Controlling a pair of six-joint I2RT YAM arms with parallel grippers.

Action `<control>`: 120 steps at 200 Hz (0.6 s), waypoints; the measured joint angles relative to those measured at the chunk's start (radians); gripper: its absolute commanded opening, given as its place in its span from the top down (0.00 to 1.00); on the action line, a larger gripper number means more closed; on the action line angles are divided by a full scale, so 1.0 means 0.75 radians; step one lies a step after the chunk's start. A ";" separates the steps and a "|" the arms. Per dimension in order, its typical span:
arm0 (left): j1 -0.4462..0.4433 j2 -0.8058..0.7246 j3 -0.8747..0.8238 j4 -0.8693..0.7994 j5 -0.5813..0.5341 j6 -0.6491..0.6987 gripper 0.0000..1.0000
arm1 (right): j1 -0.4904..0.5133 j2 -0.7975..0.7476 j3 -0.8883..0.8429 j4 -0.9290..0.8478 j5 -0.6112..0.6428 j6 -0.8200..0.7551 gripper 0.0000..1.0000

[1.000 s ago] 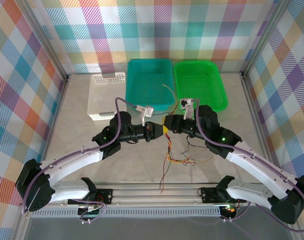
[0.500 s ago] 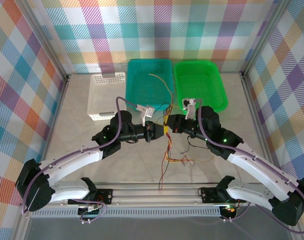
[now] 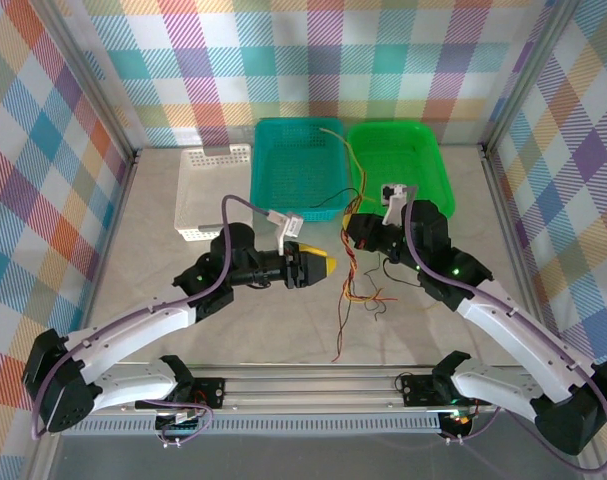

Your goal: Untangle the cables

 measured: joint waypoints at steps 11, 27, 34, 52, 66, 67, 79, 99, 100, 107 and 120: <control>-0.016 0.027 0.000 -0.003 -0.002 0.001 0.40 | 0.000 0.005 0.008 0.000 -0.014 0.000 1.00; -0.043 0.061 0.000 -0.012 -0.011 0.002 0.40 | 0.000 0.010 0.014 0.000 -0.033 0.001 1.00; -0.054 0.074 0.003 -0.016 -0.019 0.002 0.40 | 0.000 0.013 0.014 0.002 -0.041 0.001 1.00; -0.071 0.102 0.023 -0.037 -0.047 0.003 0.40 | 0.000 0.021 0.014 0.009 -0.063 0.002 1.00; -0.078 0.122 0.047 -0.049 -0.075 0.007 0.40 | 0.000 0.026 0.014 0.015 -0.080 0.004 1.00; -0.078 0.123 0.048 -0.049 -0.077 0.007 0.40 | 0.000 0.027 0.014 0.015 -0.081 0.004 1.00; -0.082 0.134 0.065 -0.052 -0.098 0.006 0.40 | 0.000 0.027 0.014 0.020 -0.091 0.005 1.00; -0.091 0.152 0.091 -0.057 -0.119 0.007 0.40 | 0.000 0.027 0.014 0.020 -0.098 0.006 1.00; -0.091 0.153 0.091 -0.056 -0.121 0.007 0.40 | 0.000 0.027 0.014 0.020 -0.099 0.006 1.00; -0.097 0.162 0.101 -0.060 -0.128 0.008 0.40 | 0.000 0.027 0.014 0.020 -0.102 0.006 1.00; -0.109 0.178 0.109 -0.063 -0.143 0.015 0.50 | 0.000 0.027 0.014 0.022 -0.108 0.006 1.00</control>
